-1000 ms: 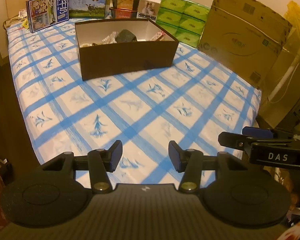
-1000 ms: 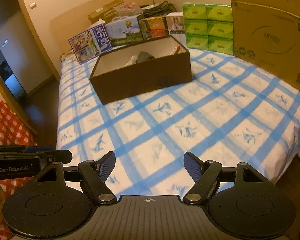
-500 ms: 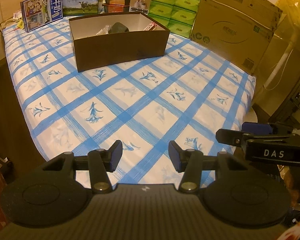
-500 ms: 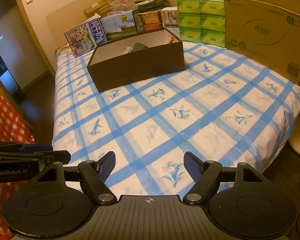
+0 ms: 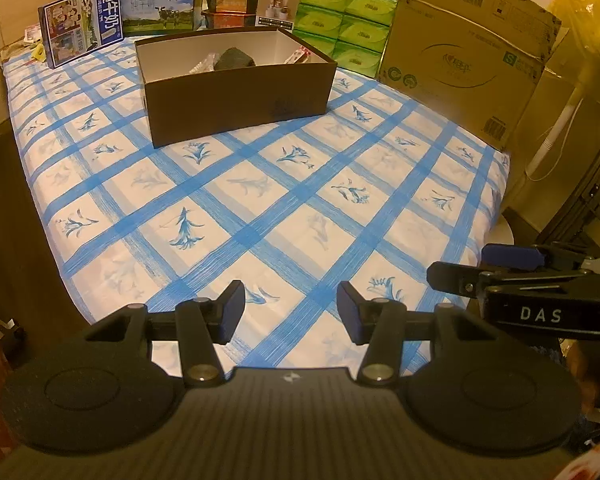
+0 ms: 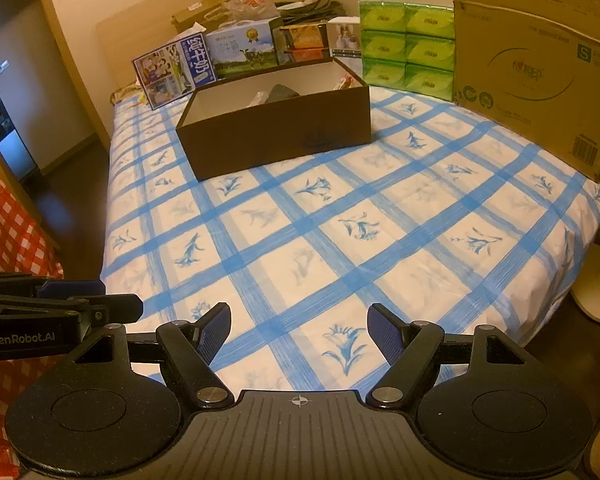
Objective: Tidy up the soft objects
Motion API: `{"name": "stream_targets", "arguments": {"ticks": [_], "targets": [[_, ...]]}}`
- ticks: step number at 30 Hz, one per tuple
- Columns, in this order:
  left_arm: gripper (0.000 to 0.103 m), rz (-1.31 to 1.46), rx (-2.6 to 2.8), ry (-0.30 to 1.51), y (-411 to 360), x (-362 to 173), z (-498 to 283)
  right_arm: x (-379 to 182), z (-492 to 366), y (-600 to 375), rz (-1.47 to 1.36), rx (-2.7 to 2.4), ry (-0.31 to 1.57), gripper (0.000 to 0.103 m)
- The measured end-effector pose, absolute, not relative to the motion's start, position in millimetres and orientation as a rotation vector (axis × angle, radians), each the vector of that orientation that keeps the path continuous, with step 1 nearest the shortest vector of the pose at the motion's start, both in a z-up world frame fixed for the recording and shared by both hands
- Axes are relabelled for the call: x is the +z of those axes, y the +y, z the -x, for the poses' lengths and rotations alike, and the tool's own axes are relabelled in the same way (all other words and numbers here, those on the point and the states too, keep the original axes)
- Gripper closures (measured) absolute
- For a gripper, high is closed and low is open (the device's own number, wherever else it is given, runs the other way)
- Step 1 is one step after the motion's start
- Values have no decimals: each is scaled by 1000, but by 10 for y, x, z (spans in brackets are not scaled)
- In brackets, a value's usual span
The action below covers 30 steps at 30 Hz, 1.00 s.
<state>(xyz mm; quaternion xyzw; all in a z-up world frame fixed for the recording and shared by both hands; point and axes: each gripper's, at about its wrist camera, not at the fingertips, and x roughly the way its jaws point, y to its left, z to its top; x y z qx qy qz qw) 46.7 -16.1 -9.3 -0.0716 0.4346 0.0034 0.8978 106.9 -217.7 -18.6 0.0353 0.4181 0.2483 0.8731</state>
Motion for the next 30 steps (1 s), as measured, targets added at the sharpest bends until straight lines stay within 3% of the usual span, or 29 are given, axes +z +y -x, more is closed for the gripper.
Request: {"name": "stream_targets", "arguments": {"ticks": [30], "targets": [[55, 144, -3, 898, -179, -82, -495, -196, -1089, -2205, -79, 518, 870, 28]]}}
